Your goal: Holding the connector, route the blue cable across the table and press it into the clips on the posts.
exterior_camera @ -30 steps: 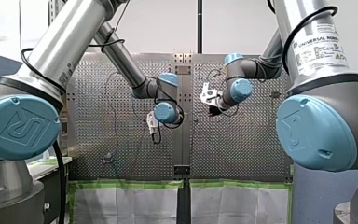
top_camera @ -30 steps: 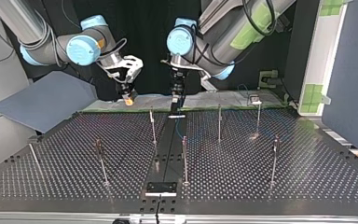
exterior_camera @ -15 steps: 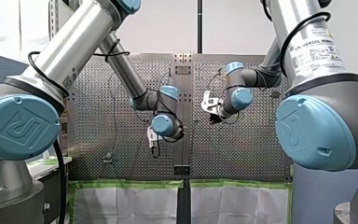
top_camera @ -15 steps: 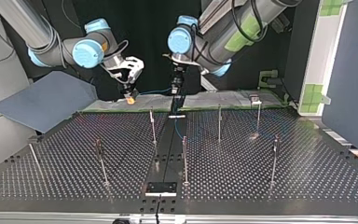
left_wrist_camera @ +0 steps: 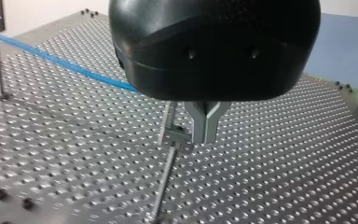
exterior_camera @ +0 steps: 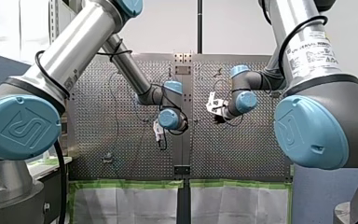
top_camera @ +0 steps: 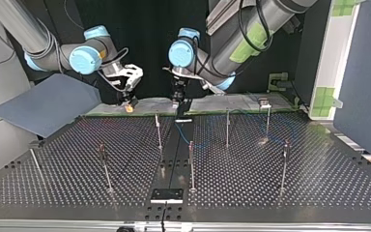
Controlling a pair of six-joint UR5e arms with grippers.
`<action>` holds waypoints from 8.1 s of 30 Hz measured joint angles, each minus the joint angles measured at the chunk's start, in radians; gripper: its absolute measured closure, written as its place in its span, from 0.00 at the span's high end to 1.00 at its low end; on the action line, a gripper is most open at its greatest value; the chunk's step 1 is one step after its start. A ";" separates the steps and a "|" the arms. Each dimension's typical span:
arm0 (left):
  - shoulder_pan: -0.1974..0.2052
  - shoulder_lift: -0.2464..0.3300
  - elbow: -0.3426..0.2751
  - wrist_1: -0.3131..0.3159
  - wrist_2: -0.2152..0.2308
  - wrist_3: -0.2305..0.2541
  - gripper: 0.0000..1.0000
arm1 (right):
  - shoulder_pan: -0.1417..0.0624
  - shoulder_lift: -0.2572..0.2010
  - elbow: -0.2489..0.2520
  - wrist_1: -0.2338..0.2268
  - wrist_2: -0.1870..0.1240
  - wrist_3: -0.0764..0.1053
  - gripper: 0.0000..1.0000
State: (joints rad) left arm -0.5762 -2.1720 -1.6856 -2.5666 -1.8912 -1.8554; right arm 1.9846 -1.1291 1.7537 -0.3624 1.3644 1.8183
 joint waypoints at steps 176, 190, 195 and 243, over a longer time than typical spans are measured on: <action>-0.221 -0.386 0.761 -0.350 -0.428 -0.021 1.00 | -0.214 0.133 -0.199 0.025 -0.166 0.007 0.00; -0.212 -0.388 0.762 -0.351 -0.427 -0.052 1.00 | -0.221 0.131 -0.218 0.068 -0.195 -0.008 0.00; -0.213 -0.387 0.762 -0.362 -0.426 -0.063 1.00 | -0.221 0.122 -0.216 0.100 -0.195 -0.027 0.00; -0.215 -0.388 0.781 -0.403 -0.402 -0.098 0.39 | -0.207 0.042 -0.187 0.118 -0.215 0.000 0.00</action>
State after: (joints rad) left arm -0.7915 -2.5602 -0.9047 -2.9695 -2.2932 -1.9539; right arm 1.7772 -1.0872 1.5672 -0.2442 1.1491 1.8179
